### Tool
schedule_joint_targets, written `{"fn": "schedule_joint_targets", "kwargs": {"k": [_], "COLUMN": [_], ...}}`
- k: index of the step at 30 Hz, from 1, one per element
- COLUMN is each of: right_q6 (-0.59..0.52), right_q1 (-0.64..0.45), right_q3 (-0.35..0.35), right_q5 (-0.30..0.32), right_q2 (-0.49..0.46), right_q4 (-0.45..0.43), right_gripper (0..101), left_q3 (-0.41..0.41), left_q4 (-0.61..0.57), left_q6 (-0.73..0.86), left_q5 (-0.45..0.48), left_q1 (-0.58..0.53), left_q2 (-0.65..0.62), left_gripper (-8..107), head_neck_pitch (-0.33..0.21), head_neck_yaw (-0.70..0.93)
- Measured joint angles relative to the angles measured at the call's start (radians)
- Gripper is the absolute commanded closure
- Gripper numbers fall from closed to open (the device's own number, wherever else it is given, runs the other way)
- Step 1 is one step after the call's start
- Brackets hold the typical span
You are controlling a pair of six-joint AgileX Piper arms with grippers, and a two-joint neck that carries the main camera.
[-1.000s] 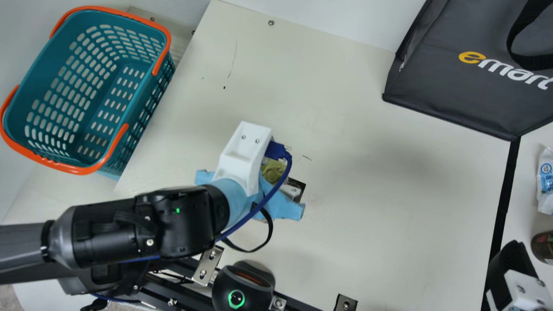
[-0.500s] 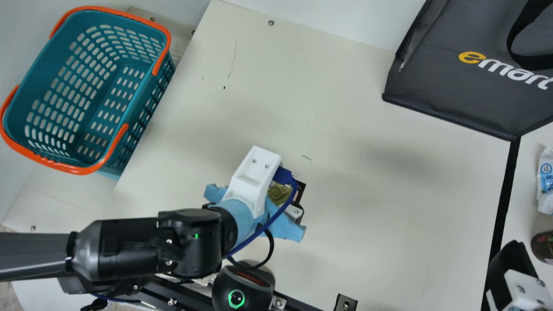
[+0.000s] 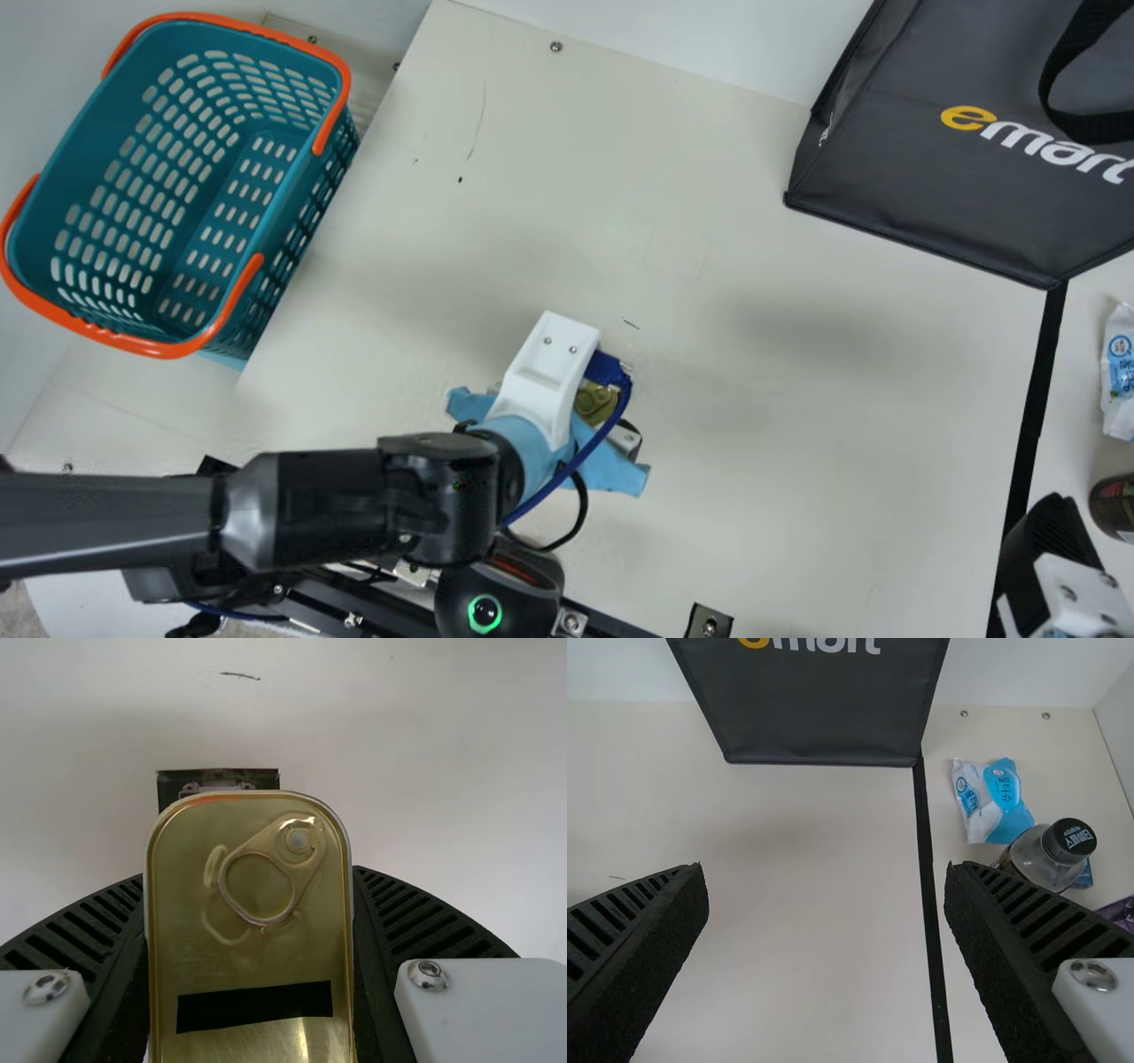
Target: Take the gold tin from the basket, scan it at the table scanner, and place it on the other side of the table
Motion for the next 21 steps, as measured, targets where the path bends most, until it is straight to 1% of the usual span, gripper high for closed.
{"fn": "schedule_joint_targets", "kwargs": {"k": [10,16,21], "right_q6": [0.0,0.0,0.0], "right_q1": [0.0,0.0,0.0], "right_q3": [0.0,0.0,0.0], "right_q5": [0.0,0.0,0.0], "right_q2": [0.0,0.0,0.0], "right_q4": [0.0,0.0,0.0], "right_gripper": [6,6,6], "left_q3": [-0.165,-0.264,-0.329], "left_q4": [-0.026,-0.033,-0.031], "left_q6": [0.039,0.063,0.065], "left_q5": [0.015,0.008,0.001], "left_q1": [0.045,0.073,0.089], "left_q2": [0.152,0.245,0.314], "left_gripper": [107,107,107], "head_neck_pitch": [-0.002,0.0,-0.002], "head_neck_yaw": [0.0,0.0,0.0]}}
